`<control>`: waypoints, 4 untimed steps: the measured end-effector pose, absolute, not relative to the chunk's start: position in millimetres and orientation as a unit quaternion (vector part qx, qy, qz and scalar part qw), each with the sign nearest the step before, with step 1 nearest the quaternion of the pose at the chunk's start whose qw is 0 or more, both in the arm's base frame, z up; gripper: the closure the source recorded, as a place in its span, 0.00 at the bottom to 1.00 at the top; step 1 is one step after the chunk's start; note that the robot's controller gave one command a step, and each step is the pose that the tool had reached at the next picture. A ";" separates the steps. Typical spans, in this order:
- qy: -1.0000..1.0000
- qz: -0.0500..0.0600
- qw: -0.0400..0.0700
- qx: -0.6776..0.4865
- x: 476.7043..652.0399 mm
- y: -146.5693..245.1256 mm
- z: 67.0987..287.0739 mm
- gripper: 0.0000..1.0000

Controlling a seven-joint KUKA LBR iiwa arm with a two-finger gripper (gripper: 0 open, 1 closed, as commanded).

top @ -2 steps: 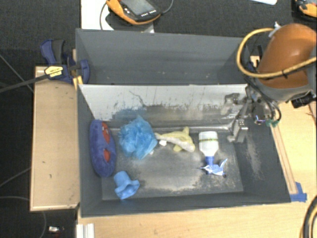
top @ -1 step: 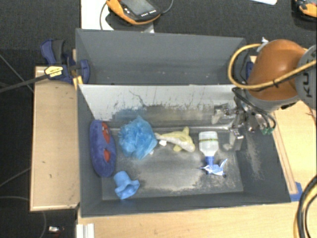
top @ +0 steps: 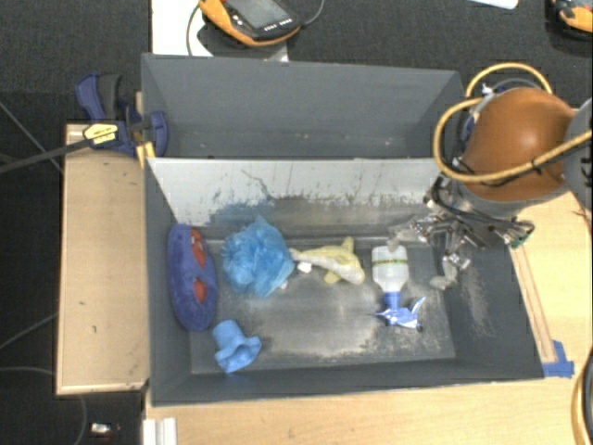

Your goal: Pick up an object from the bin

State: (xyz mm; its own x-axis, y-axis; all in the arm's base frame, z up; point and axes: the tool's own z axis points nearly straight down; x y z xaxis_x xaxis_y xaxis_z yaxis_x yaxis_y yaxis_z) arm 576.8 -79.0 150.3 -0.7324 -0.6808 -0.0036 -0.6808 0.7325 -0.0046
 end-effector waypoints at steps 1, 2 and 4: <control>0.894 -0.002 0.004 -0.449 589.9 -93.4 123.6 0.00; 0.795 -0.004 0.005 -0.607 552.0 -100.7 86.1 0.00; 0.659 -0.002 0.006 -0.752 581.3 -126.4 70.8 1.00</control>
Offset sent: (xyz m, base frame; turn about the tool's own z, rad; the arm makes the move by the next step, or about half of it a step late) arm -0.0402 -0.0259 -0.0803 -0.6948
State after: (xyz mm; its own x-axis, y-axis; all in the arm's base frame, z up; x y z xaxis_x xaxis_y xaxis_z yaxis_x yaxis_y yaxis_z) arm 581.3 -126.4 70.8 0.1324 -0.9912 -0.0047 -0.9911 -0.1323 -0.0115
